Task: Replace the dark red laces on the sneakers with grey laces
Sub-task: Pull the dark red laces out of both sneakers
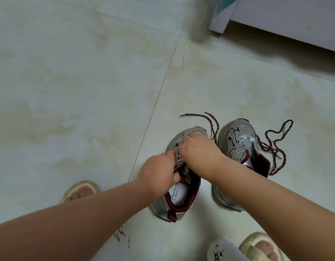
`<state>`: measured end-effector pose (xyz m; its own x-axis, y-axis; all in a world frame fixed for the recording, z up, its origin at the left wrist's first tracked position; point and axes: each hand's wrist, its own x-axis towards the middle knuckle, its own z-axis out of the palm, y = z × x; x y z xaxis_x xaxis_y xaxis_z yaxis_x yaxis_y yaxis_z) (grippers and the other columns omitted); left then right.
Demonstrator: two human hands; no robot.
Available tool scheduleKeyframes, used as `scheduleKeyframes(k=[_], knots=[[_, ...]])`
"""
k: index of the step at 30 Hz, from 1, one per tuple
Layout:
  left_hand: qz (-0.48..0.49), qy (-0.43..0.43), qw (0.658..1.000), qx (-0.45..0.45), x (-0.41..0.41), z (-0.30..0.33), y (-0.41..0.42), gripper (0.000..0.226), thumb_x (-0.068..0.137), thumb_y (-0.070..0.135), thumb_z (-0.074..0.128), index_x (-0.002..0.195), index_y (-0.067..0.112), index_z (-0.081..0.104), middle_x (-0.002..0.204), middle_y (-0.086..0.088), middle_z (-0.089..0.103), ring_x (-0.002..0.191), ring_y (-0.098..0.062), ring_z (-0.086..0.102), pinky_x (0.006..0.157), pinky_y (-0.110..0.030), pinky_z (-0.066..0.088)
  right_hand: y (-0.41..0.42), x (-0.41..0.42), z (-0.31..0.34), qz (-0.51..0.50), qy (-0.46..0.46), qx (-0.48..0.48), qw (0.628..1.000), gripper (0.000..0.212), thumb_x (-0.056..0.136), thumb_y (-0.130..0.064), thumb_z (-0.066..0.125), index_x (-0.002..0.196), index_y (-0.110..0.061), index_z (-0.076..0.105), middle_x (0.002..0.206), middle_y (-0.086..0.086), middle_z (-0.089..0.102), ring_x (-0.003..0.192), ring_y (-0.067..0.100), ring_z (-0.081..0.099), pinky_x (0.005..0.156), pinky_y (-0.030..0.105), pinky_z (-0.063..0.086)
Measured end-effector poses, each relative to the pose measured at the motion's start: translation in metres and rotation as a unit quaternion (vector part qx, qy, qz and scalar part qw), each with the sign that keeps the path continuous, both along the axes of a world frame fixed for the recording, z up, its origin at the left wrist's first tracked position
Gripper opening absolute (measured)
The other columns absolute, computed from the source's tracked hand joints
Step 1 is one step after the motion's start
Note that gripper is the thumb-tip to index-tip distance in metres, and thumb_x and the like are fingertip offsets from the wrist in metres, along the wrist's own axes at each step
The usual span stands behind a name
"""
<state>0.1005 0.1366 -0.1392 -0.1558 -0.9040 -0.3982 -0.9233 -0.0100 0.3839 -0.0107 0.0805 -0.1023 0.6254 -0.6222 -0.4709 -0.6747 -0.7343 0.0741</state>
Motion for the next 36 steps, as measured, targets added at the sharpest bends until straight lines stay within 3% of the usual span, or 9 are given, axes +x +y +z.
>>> scheduleKeyframes(k=[4, 8, 13, 17, 22, 27, 30, 35, 36], knots=[[-0.004, 0.005, 1.0, 0.011, 0.004, 0.003, 0.001, 0.026, 0.087, 0.029, 0.051, 0.104, 0.011, 0.045, 0.099, -0.009, 0.06, 0.089, -0.029, 0.058, 0.07, -0.033, 0.039, -0.001, -0.003, -0.004, -0.11, -0.049, 0.025, 0.992, 0.013, 0.088, -0.001, 0.04, 0.084, -0.008, 0.051, 0.091, 0.009, 0.051, 0.094, 0.027, 0.046, 0.076, 0.031, 0.036], [-0.011, 0.016, 1.0, 0.017, 0.005, 0.004, 0.0, 0.025, 0.088, 0.03, 0.051, 0.103, 0.011, 0.044, 0.096, -0.008, 0.061, 0.086, -0.028, 0.058, 0.068, -0.032, 0.04, -0.008, -0.028, -0.02, -0.424, -0.207, 0.079, 0.878, 0.024, 0.086, -0.005, 0.041, 0.062, -0.004, 0.042, 0.059, 0.009, 0.044, 0.059, 0.027, 0.041, 0.051, 0.032, 0.031], [-0.018, 0.017, 0.999, 0.02, 0.006, 0.004, -0.002, 0.026, 0.088, 0.029, 0.051, 0.105, 0.01, 0.044, 0.097, -0.009, 0.06, 0.087, -0.028, 0.058, 0.071, -0.035, 0.043, 0.003, -0.03, -0.016, -0.312, -0.256, 0.067, 0.912, 0.018, 0.089, -0.024, 0.055, 0.103, -0.012, 0.058, 0.1, 0.006, 0.058, 0.097, 0.024, 0.05, 0.08, 0.034, 0.041], [-0.021, 0.014, 0.999, 0.021, 0.005, 0.004, -0.002, 0.026, 0.088, 0.029, 0.051, 0.105, 0.01, 0.045, 0.097, -0.009, 0.061, 0.087, -0.029, 0.058, 0.073, -0.036, 0.044, -0.001, -0.025, -0.017, -0.258, -0.246, 0.061, 0.932, 0.011, 0.087, -0.018, 0.059, 0.093, -0.011, 0.066, 0.093, 0.005, 0.056, 0.099, 0.022, 0.048, 0.079, 0.034, 0.042], [-0.01, 0.017, 1.0, 0.019, 0.006, 0.004, -0.002, 0.022, 0.088, 0.029, 0.051, 0.1, 0.012, 0.043, 0.089, -0.007, 0.059, 0.078, -0.026, 0.054, 0.065, -0.032, 0.038, -0.005, -0.025, -0.014, -0.509, -0.427, 0.134, 0.736, 0.017, 0.09, -0.011, 0.054, 0.074, -0.013, 0.054, 0.067, -0.004, 0.051, 0.067, 0.014, 0.046, 0.07, 0.028, 0.04], [-0.012, 0.01, 1.0, 0.009, 0.006, 0.003, -0.002, 0.024, 0.088, 0.029, 0.05, 0.104, 0.011, 0.044, 0.095, -0.007, 0.061, 0.084, -0.027, 0.057, 0.065, -0.031, 0.036, 0.002, -0.021, -0.021, -0.384, -0.297, 0.128, 0.865, 0.02, 0.079, -0.027, 0.07, 0.099, -0.022, 0.069, 0.095, -0.001, 0.046, 0.102, 0.021, 0.046, 0.091, 0.036, 0.042], [-0.008, 0.012, 1.0, 0.012, 0.006, 0.003, -0.002, 0.024, 0.088, 0.028, 0.05, 0.104, 0.011, 0.044, 0.095, -0.007, 0.06, 0.085, -0.027, 0.057, 0.066, -0.031, 0.037, -0.001, -0.009, -0.021, -0.365, -0.295, 0.095, 0.878, 0.008, 0.082, -0.02, 0.066, 0.086, -0.015, 0.071, 0.089, 0.003, 0.047, 0.096, 0.023, 0.048, 0.084, 0.036, 0.043], [-0.01, 0.02, 1.0, 0.014, 0.007, 0.004, -0.002, 0.023, 0.089, 0.029, 0.051, 0.101, 0.011, 0.043, 0.094, -0.007, 0.06, 0.083, -0.027, 0.057, 0.065, -0.031, 0.037, -0.019, -0.01, -0.004, -0.576, -0.503, 0.124, 0.633, 0.017, 0.093, -0.011, 0.047, 0.078, -0.01, 0.055, 0.065, 0.003, 0.049, 0.049, 0.008, 0.041, 0.051, 0.023, 0.035], [-0.012, 0.022, 1.0, 0.016, 0.007, 0.004, -0.002, 0.023, 0.089, 0.029, 0.051, 0.101, 0.011, 0.043, 0.093, -0.007, 0.06, 0.082, -0.027, 0.057, 0.064, -0.031, 0.037, -0.021, -0.014, -0.002, -0.578, -0.511, 0.11, 0.627, 0.019, 0.093, -0.012, 0.046, 0.076, -0.011, 0.053, 0.069, 0.005, 0.052, 0.052, 0.01, 0.039, 0.053, 0.025, 0.034]])
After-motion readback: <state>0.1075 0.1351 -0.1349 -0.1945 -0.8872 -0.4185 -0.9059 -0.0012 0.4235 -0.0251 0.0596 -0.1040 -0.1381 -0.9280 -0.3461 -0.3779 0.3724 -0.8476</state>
